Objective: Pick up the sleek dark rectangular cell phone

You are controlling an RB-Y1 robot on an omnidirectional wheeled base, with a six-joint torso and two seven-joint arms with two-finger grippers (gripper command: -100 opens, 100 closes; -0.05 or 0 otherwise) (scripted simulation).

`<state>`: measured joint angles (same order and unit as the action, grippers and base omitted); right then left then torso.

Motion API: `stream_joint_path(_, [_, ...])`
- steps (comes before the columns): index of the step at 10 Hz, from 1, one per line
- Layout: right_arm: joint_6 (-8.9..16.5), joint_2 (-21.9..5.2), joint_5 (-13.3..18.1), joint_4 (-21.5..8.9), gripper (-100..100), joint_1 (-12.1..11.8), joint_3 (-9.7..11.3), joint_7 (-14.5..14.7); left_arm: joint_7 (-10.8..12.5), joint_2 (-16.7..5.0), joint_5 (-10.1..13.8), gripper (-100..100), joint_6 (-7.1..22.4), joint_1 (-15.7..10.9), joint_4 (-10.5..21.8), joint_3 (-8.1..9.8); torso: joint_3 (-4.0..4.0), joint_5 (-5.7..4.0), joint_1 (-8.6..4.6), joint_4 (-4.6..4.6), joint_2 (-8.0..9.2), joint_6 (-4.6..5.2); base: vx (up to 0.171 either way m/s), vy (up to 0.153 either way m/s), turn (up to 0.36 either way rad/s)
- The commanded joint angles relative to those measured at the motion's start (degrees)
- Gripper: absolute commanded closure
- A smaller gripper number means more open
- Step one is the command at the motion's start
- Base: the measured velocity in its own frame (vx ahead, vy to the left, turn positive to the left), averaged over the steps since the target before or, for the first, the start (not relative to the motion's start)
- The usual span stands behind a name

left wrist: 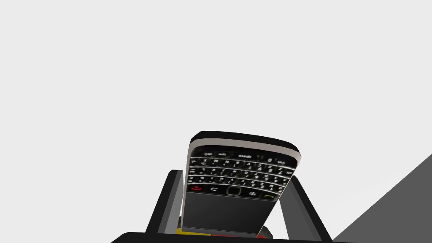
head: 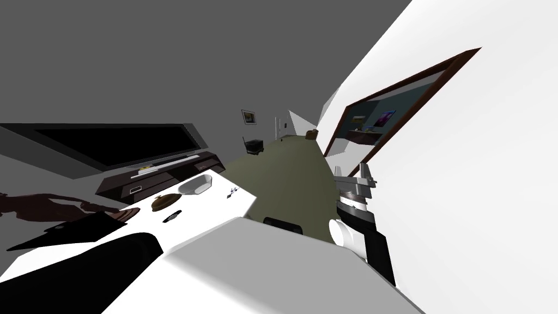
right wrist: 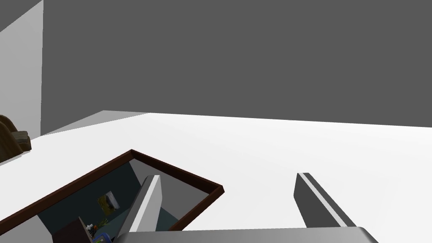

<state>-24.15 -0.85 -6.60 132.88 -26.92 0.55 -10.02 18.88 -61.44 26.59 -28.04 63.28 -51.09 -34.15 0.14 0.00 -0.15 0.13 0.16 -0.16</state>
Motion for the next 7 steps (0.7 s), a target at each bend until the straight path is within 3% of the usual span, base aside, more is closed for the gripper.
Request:
stream_joint_path(1, [0.0,0.0,0.0,0.0,0,0.0,0.0,0.0,-1.3,-1.82,2.86,100,1.37,0.81,-2.86,-0.45,0.0,0.0,0.0,0.0,0.0,0.0,-0.042,-0.008,-0.018])
stream_joint_path(7, [0.0,0.0,0.0,0.0,0,0.0,0.0,0.0,-5.89,-7.85,12.58,100,5.81,3.58,-12.66,-1.99,-0.05,-0.01,-0.06,-0.04,-0.05,-0.05,-0.047,-0.015,-0.019])
